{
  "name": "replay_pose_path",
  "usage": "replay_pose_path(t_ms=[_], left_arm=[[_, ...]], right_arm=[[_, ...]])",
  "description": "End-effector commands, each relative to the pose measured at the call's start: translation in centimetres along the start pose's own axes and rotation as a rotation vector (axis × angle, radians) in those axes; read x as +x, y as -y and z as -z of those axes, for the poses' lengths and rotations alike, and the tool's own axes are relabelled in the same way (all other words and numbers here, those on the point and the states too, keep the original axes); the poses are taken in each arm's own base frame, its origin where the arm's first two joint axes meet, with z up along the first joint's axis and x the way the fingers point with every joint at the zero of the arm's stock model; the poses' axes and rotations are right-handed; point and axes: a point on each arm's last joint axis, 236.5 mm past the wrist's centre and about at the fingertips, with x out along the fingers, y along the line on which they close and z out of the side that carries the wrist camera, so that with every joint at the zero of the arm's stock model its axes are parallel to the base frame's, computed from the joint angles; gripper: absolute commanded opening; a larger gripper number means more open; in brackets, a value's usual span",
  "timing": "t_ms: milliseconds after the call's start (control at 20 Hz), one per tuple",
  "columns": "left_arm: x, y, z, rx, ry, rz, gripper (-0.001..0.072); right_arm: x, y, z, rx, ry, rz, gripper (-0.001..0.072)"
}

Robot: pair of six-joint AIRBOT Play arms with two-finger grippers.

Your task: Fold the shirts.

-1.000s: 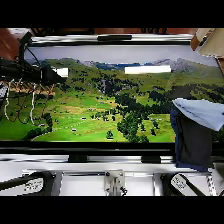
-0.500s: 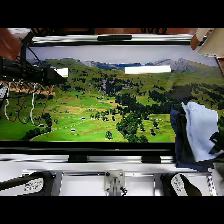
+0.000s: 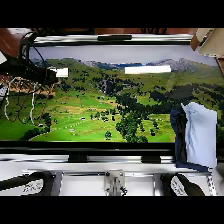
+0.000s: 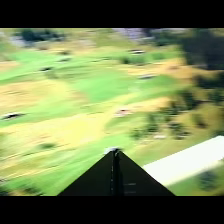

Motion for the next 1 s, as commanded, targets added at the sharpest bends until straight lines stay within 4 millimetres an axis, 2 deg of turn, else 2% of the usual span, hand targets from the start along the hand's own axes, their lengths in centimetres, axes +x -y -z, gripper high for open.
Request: replay_pose_path(t_ms=[0, 50, 100, 150, 200, 250, 300, 350, 400, 550, 750, 950], left_arm=[[-1.2, -6.2, 0.5, 0.033, -0.079, -0.422, 0.0038], [-0.2, -5.4, 2.0, 0.027, -0.154, -0.394, 0.0195], [0.7, -4.4, 3.7, -0.004, -0.231, -0.357, 0.0536], [1.3, -3.4, 5.6, -0.059, -0.309, -0.323, 0.0720], [1.9, -2.5, 7.2, -0.069, -0.371, -0.283, 0.0720], [2.3, -1.8, 8.5, -0.074, -0.404, -0.260, 0.0720], [2.8, -1.6, 9.4, -0.079, -0.411, -0.260, 0.0635], [3.4, -1.3, 9.8, -0.075, -0.388, -0.257, 0.0582], [4.0, -1.0, 9.8, -0.074, -0.340, -0.254, 0.0582], [5.2, -0.7, 9.5, -0.060, -0.240, -0.242, 0.0584], [7.3, -1.0, 10.7, -0.045, -0.258, -0.239, 0.0584], [7.8, -1.1, 10.8, 0.004, -0.266, -0.233, 0.0584]], right_arm=[[-5.6, -15.2, -8.5, -0.107, 0.277, -0.282, 0.0599], [-4.8, -20.5, -7.3, -0.139, 0.213, -0.362, 0.0600], [-3.4, -25.8, -4.7, -0.181, 0.103, -0.440, 0.0600], [-2.1, -29.8, -1.4, -0.232, -0.025, -0.501, 0.0600], [-0.8, -32.6, 1.9, -0.280, -0.159, -0.535, 0.0600], [0.1, -33.8, 4.5, -0.330, -0.257, -0.536, 0.0600], [0.9, -34.3, 6.4, -0.392, -0.325, -0.520, 0.0600], [1.3, -34.5, 7.7, -0.459, -0.358, -0.505, 0.0600], [1.4, -34.5, 8.5, -0.509, -0.372, -0.493, 0.0600], [1.3, -34.5, 9.0, -0.558, -0.371, -0.478, 0.0600], [1.3, -34.5, 9.0, -0.558, -0.372, -0.479, 0.0600], [1.3, -34.5, 9.0, -0.558, -0.371, -0.479, 0.0600]])
